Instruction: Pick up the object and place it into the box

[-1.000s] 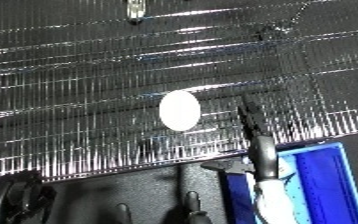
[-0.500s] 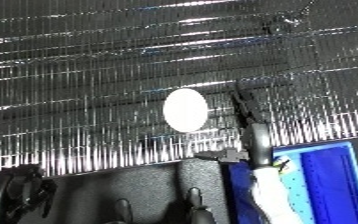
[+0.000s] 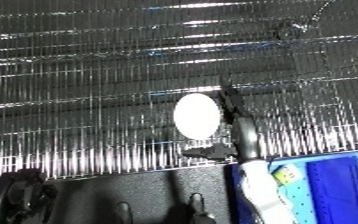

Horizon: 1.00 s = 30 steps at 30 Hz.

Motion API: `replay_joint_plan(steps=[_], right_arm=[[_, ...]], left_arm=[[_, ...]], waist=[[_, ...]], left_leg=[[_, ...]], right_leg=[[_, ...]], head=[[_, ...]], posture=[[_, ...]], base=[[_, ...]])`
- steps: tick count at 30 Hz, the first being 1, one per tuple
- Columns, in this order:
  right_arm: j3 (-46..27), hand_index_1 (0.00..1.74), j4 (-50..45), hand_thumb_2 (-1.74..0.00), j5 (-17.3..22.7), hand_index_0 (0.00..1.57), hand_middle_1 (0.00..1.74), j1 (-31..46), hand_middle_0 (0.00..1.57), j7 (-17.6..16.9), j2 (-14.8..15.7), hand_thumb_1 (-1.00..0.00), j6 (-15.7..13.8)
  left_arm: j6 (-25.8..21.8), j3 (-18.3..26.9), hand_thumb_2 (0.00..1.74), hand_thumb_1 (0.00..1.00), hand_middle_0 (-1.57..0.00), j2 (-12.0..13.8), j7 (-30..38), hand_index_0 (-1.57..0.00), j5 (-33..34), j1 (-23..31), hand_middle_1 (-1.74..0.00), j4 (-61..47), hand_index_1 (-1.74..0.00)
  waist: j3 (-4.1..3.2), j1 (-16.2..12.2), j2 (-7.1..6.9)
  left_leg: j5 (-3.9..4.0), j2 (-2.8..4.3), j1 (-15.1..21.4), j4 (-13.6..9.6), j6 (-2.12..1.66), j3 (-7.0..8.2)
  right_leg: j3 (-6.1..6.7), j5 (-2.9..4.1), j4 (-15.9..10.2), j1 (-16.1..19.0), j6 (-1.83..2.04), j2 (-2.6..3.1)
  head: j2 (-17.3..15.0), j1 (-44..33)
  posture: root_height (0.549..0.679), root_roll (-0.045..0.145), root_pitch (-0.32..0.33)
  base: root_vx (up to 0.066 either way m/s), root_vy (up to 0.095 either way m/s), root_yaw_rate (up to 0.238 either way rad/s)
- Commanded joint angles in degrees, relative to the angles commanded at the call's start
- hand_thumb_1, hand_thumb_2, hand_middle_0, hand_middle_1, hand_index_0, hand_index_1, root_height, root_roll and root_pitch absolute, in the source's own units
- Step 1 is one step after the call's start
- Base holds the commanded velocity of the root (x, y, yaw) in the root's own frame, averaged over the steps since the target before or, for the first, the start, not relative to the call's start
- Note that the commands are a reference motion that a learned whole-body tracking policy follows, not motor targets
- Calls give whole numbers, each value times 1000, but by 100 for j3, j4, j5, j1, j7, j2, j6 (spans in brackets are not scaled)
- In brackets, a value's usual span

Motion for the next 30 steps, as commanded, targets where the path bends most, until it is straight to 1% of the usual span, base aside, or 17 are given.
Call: replay_joint_plan(steps=[1,4,8,14,18,21,26,30], right_arm=[[18,0,76,0,4,0,0,-54,0,8,-6,0,16],[78,261,344,-261,34,235,261,-211,235,20,-40,-150,41],[156,609,738,-609,102,549,609,-404,549,28,-96,-350,2],[198,1131,1106,-1131,207,1020,1131,-625,1020,7,-161,-650,-60],[195,1131,1183,-1131,244,1020,1131,-655,1020,-61,-205,-650,-59],[182,1131,1206,-1131,258,1020,1131,-672,1020,-121,-242,-650,-89],[125,1131,1058,-1131,257,1020,1131,-629,1020,-255,-295,-650,-198],[4,1131,597,-1131,179,1020,1131,-486,1020,-414,-321,-650,-192]], left_arm=[[3,-9,1740,1000,-1570,0,-1,-1570,-3,-17,-1740,12,-1740],[21,-38,1740,1000,-1570,9,-9,-1570,-21,-66,-1740,49,-1740],[47,-85,1740,1000,-1570,40,-3,-1570,-82,-130,-1740,78,-1740],[26,-165,1740,1000,-1570,90,18,-1570,-184,-203,-1740,90,-1740],[18,-189,1740,1000,-1570,116,12,-1570,-229,-211,-1740,68,-1740],[23,-189,1740,1000,-1570,138,-22,-1570,-262,-212,-1740,66,-1740],[28,-196,1740,1000,-1570,195,-80,-1570,-322,-174,-1740,46,-1740],[-9,-165,1740,1000,-1570,215,-148,-1570,-313,-73,-1740,10,-1740]], waist=[[0,10,5],[0,42,25],[0,80,63],[0,103,106],[0,102,110],[0,98,103],[0,63,72],[0,3,13]], left_leg=[[-4,-6,-4,5,2,-3],[-10,-24,-1,12,12,-13],[-18,-54,14,11,28,-27],[-25,-98,29,-9,47,-34],[-27,-114,70,-42,62,-37],[-6,-115,145,-130,68,-37],[59,-109,373,-362,70,-51],[128,-75,648,-634,66,-77]], right_leg=[[-5,0,6,-7,-3,-6],[-20,1,18,-15,-13,-26],[-35,-1,37,-20,-25,-49],[-41,3,38,-29,-33,-56],[-38,4,17,-4,-38,-44],[-39,23,-61,60,-36,-34],[-35,90,-279,254,-14,-3],[-19,163,-563,509,18,31]], head=[[4,42],[21,182],[88,323],[167,445],[224,505],[217,543],[252,575],[244,562]], posture=[[623,43,65],[623,44,64],[622,46,61],[622,47,62],[622,46,60],[624,46,58],[629,43,49],[636,41,37]], base=[[-10,12,56],[-8,15,53],[-11,17,48],[-27,18,25],[-32,10,-1],[-37,4,-20],[-27,-6,-46],[-26,-18,-106]])
